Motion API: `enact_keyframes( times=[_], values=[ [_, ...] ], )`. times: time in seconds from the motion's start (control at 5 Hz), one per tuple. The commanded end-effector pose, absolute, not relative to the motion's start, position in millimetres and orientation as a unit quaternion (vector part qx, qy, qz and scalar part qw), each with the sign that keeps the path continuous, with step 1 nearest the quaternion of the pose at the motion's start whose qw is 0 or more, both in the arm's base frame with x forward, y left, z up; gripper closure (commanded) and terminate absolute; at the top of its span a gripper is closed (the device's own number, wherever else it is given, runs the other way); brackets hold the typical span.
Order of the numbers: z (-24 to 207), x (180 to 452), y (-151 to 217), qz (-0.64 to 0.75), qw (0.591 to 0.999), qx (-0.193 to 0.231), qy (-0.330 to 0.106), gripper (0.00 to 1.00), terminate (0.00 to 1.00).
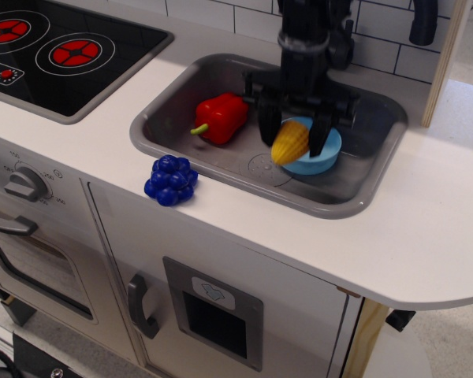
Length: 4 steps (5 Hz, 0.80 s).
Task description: Take corn out of bowl sink
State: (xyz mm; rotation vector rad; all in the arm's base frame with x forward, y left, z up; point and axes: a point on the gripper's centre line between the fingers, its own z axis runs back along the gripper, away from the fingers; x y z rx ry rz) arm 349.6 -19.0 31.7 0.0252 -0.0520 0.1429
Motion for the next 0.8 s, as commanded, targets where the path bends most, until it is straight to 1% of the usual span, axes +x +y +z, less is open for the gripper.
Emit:
enact_keyframes(
  times=[0.0,0.2,0.6],
  values=[
    [26,334,-27,0.059,0.998,0.002,-0.022,1.00,0.00],
    [11,330,-33,0.057,0.998,0.008,-0.006,1.00,0.00],
    [1,340,-37,0.082,0.997,0.001,-0.005,1.00,0.00]
  ],
)
